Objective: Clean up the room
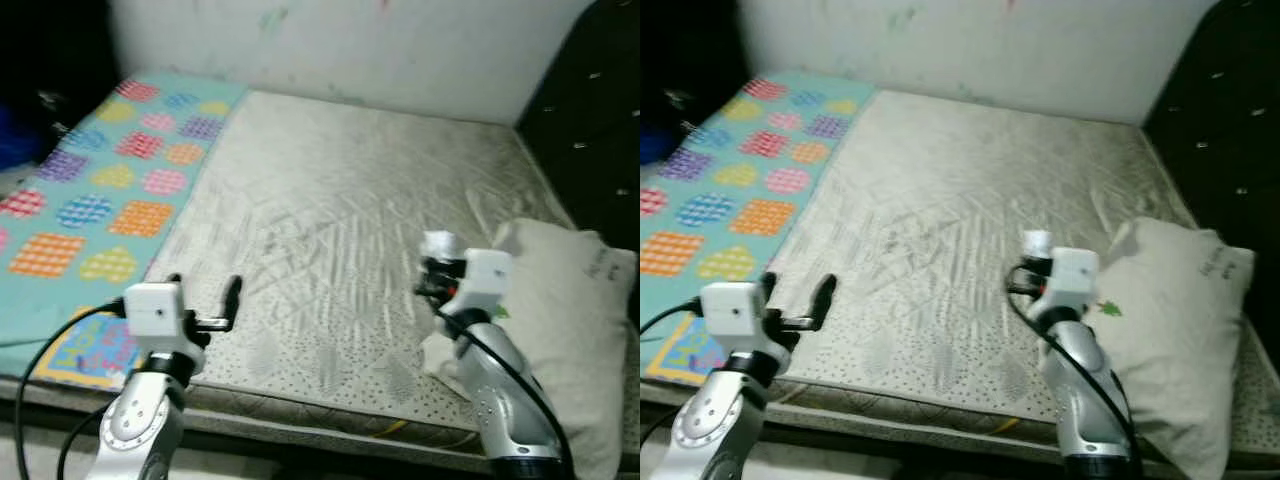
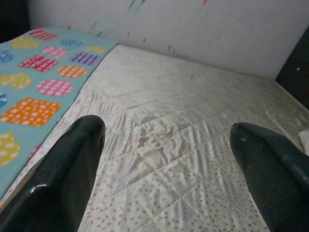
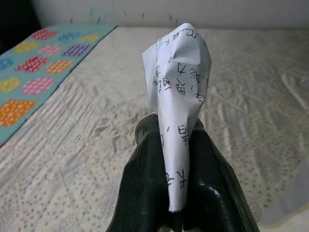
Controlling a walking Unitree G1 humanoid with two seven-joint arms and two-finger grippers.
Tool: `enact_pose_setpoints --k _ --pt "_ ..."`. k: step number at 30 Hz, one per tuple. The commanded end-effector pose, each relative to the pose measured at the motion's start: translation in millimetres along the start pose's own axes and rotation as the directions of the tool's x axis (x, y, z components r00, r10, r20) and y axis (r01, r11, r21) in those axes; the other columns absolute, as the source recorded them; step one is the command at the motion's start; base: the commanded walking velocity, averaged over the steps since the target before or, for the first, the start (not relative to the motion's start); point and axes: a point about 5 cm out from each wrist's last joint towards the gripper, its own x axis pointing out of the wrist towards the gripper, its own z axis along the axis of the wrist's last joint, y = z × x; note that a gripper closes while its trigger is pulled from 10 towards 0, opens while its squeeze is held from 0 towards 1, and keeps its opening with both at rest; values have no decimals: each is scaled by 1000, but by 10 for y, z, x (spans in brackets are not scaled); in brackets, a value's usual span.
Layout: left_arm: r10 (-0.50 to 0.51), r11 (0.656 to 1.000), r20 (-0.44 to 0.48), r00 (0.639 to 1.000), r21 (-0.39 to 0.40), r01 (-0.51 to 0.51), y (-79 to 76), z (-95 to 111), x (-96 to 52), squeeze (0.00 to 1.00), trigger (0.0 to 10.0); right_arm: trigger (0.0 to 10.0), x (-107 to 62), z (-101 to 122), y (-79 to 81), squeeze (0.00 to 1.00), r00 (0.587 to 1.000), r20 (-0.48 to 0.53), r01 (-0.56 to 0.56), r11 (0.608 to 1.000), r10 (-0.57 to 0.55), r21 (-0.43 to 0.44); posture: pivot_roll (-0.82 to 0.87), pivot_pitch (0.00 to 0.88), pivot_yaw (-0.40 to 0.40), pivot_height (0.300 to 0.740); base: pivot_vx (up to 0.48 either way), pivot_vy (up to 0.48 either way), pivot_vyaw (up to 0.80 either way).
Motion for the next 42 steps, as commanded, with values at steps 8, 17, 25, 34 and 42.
enact_pose_setpoints --k 8,17,25,34,42 --pt "-1 1000 -21 1000 -17 0 -12 -25 -22 0 10000 10000 -7 -40 -115 0 998 -19 67 997 -68 -48 51 108 -88 740 0 0 0" --pt "-9 1000 -18 1000 -23 8 -20 -22 -22 0 10000 10000 6 -52 -109 0 996 0 83 990 -84 -115 56 104 -94 740 0 258 0" --pt "-17 1000 -15 1000 -26 17 -38 -24 -14 0 10000 10000 17 -49 -46 0 999 -7 34 995 -35 -92 55 98 -100 740 0 312 0" --pt "-21 999 -13 1000 -33 21 -56 -23 -17 0 10000 10000 15 -52 -34 0 1000 -14 15 996 -16 -85 53 98 -103 740 0 332 0" --pt "-23 999 -17 1000 -40 22 -61 -25 -18 0 10000 10000 -1 -79 -20 0 1000 -26 -3 996 1 -94 50 103 -102 740 0 334 0"
